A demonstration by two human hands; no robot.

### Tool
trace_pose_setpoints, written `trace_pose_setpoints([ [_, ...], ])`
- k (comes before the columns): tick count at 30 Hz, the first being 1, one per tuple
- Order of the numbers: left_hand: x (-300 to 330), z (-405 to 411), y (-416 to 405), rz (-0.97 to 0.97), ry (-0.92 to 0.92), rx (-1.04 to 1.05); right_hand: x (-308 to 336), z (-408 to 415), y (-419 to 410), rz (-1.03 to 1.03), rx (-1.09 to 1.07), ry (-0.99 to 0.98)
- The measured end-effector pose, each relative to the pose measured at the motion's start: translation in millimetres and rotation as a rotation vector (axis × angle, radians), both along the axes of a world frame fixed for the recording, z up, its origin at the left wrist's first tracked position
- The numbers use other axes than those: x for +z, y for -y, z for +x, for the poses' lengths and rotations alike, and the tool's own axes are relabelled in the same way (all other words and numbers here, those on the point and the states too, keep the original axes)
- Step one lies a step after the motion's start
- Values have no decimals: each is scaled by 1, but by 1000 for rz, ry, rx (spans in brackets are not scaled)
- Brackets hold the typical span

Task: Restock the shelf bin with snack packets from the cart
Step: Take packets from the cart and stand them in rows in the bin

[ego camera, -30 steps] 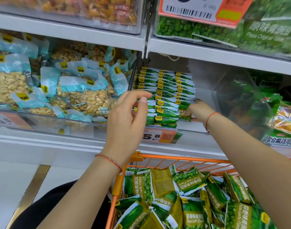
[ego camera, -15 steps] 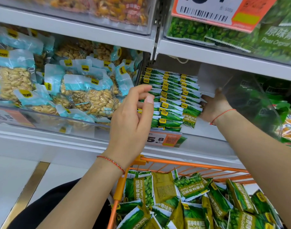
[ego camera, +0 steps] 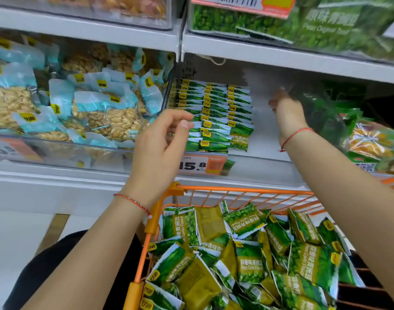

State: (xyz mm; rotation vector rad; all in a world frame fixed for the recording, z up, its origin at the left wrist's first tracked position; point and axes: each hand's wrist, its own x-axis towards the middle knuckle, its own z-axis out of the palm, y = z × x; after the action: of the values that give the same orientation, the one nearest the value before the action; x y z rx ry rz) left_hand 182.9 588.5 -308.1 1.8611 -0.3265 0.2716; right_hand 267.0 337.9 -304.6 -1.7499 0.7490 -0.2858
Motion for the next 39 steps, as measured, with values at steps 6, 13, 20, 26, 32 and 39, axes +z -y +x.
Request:
trace_pose_setpoints([
  [6, 20, -56, -7, 516, -7, -301, 49, -114, -44, -212, 527, 241],
  [13, 3, -96, -18, 1520, -14, -388, 23, -207, -98, -961, 1362, -737],
  [20, -23, -110, -20, 1761, 3, -366, -7, -223, -107, -692, 1513, -604],
  [26, -26, -106, -20, 1458, -12, -298, -36, -243, -97, -538, 1241, -258],
  [32, -28, -107, -23, 1073, 68, -253, -22, -243, -75, -489, 1036, -16],
  [39, -2, -105, -7, 410, -230, -337, -9, -248, -46, 354, 542, 96],
])
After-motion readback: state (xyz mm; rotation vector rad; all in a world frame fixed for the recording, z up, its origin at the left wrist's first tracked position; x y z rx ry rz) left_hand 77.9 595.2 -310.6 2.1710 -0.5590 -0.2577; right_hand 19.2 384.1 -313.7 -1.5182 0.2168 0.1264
